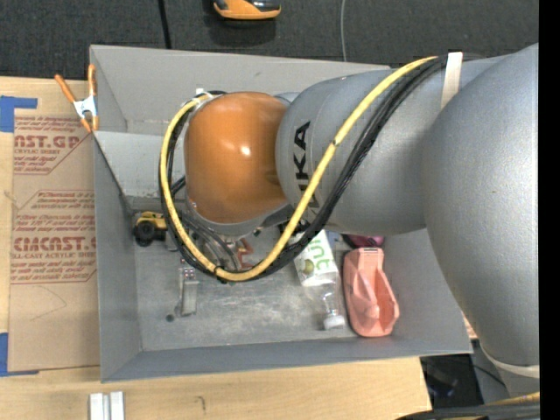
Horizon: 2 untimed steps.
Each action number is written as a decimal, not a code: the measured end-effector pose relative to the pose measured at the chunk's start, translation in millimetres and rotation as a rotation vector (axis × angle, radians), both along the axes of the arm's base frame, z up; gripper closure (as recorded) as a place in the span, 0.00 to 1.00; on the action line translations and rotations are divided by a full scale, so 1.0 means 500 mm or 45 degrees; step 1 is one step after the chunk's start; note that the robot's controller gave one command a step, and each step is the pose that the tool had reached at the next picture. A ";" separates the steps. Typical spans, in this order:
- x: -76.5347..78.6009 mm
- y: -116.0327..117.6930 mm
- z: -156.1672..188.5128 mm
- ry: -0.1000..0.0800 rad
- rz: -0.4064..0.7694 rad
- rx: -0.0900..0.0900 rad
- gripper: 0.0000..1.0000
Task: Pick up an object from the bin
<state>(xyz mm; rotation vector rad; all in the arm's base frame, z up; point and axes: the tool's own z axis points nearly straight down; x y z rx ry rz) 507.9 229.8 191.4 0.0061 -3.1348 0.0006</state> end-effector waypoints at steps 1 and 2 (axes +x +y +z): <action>0.004 -0.002 0.009 -0.009 -0.003 0.003 0.00; 0.044 -0.041 0.038 -0.009 0.051 0.002 0.00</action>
Offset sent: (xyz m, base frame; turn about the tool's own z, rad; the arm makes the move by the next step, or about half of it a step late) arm 0.0388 -0.0387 0.0311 -0.0682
